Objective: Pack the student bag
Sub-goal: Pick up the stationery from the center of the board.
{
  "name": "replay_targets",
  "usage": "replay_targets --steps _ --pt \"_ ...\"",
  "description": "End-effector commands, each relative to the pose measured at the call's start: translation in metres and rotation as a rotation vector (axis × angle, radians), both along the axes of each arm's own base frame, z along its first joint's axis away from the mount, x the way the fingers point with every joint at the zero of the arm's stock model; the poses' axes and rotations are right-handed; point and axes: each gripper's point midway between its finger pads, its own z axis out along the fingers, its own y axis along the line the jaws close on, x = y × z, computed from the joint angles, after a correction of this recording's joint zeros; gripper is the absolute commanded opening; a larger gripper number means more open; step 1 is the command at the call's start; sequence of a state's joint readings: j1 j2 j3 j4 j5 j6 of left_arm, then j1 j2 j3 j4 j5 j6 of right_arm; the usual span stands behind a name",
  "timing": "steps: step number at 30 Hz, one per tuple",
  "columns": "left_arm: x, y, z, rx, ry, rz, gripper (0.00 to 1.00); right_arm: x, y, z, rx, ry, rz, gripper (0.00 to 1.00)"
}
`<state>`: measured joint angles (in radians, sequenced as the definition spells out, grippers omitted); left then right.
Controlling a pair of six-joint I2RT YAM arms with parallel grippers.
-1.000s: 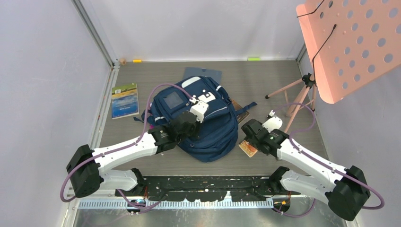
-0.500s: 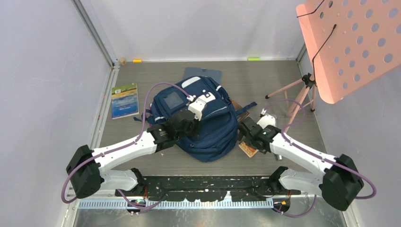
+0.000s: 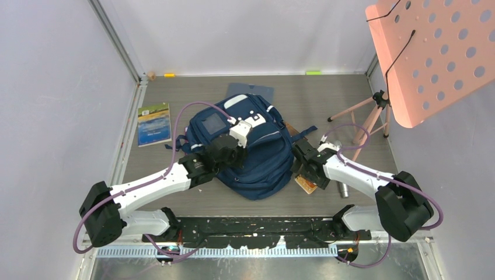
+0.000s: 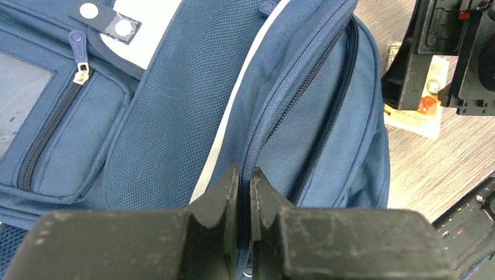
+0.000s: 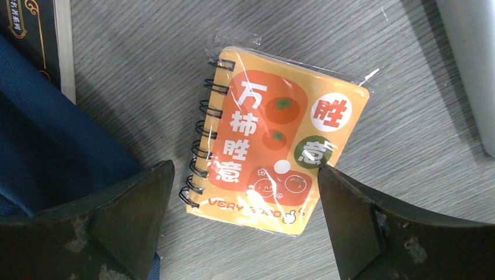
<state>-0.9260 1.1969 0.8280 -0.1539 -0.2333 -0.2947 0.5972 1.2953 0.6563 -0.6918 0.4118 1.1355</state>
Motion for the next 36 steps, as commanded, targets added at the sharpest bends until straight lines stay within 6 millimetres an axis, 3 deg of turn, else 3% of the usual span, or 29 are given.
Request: replay_targets --steps 1,6,17,28,33,36 --pt "0.001 0.003 0.017 -0.061 -0.016 0.025 0.00 0.001 0.001 -0.006 0.028 0.007 -0.044 1.00" --pt "0.001 0.002 0.018 -0.064 -0.018 0.022 0.00 -0.012 -0.005 -0.013 0.027 0.040 -0.079 1.00" --pt "-0.001 0.000 0.014 -0.062 -0.005 0.015 0.00 -0.022 -0.015 0.000 0.027 0.019 -0.120 1.00" --pt "-0.001 0.001 0.015 -0.059 -0.006 0.013 0.00 -0.027 -0.011 -0.028 0.016 0.087 -0.104 1.00" --pt "-0.002 0.001 0.021 -0.068 -0.014 0.007 0.00 -0.026 -0.010 -0.029 0.037 0.066 -0.098 0.72" --pt "-0.003 -0.003 0.025 -0.081 -0.016 -0.014 0.00 -0.020 -0.011 -0.014 0.043 0.018 -0.085 0.68"
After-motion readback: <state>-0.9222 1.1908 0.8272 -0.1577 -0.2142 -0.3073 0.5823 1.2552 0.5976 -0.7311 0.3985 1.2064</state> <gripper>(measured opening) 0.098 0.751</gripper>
